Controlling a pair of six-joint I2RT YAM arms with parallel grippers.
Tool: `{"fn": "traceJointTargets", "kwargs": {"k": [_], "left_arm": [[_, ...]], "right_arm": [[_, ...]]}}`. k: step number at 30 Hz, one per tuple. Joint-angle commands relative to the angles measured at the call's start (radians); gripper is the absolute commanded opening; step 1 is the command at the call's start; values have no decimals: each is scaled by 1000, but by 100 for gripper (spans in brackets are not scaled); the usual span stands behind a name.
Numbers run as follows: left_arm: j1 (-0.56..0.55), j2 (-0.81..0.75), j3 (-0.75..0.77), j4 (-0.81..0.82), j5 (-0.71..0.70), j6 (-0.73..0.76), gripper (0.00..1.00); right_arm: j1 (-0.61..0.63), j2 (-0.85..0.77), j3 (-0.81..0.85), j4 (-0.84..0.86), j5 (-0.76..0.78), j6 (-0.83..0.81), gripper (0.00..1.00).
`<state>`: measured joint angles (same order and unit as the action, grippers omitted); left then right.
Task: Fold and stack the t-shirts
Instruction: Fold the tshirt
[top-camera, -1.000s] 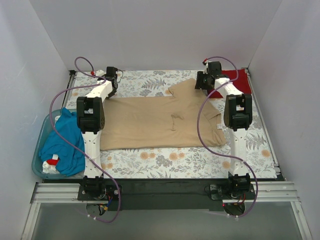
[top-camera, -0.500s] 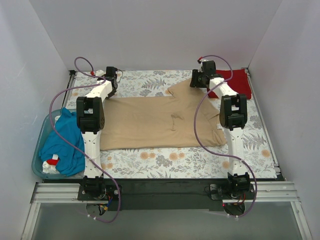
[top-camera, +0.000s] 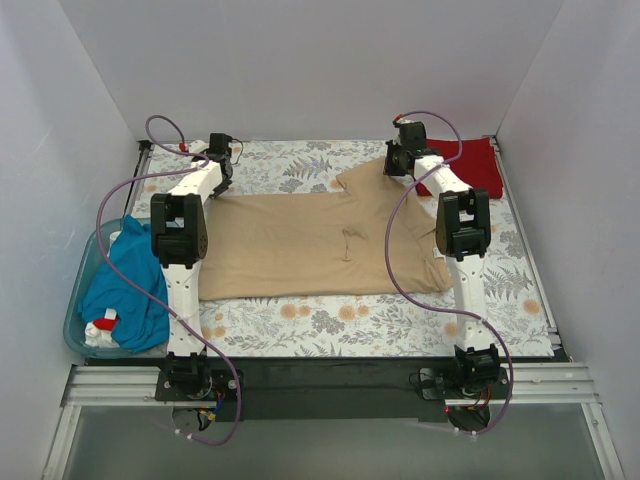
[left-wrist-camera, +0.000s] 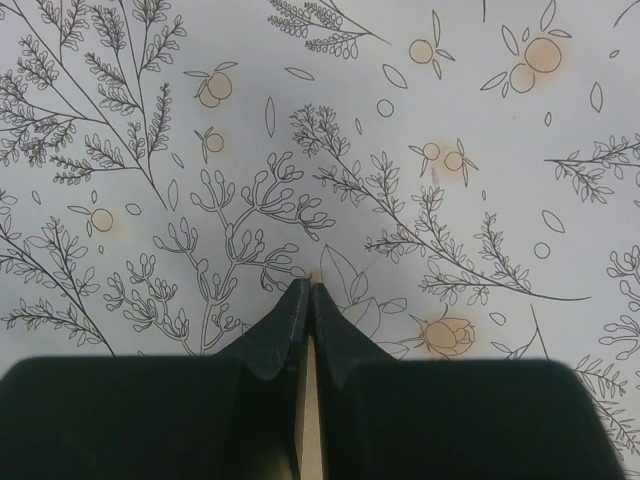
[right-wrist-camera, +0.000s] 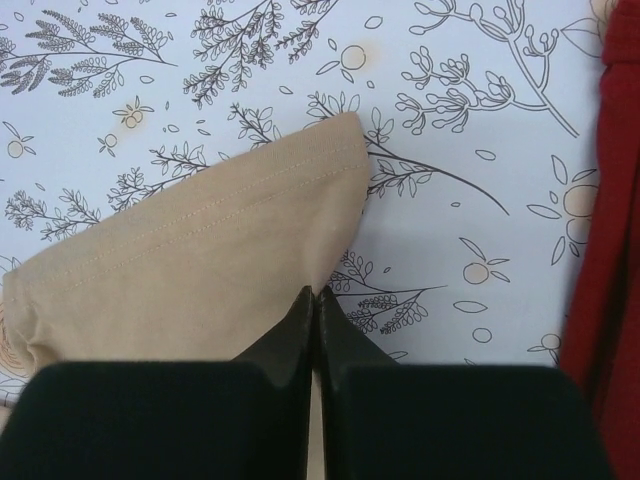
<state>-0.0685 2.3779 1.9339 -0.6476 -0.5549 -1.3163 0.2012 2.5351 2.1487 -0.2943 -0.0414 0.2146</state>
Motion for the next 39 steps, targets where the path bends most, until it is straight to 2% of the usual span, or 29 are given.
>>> {"fn": "traceJointTargets", "kwargs": {"k": [1,10,28,39], "left_arm": [[4,-55,-35,-4,55,-11,0],[4,-91,-41,23,41,-14,0],[15,-180,-87,58,53,-27,0],[26,-272,-214,78,95,-64,0]], "right_arm": [[-2,21,13,-48,26,-1,1],[-23,-124,-70,49,23,-27,1],[-48,-311,-200,69,-32,-24,1],[-49,-475,-429,112,-40,3,1]]}}
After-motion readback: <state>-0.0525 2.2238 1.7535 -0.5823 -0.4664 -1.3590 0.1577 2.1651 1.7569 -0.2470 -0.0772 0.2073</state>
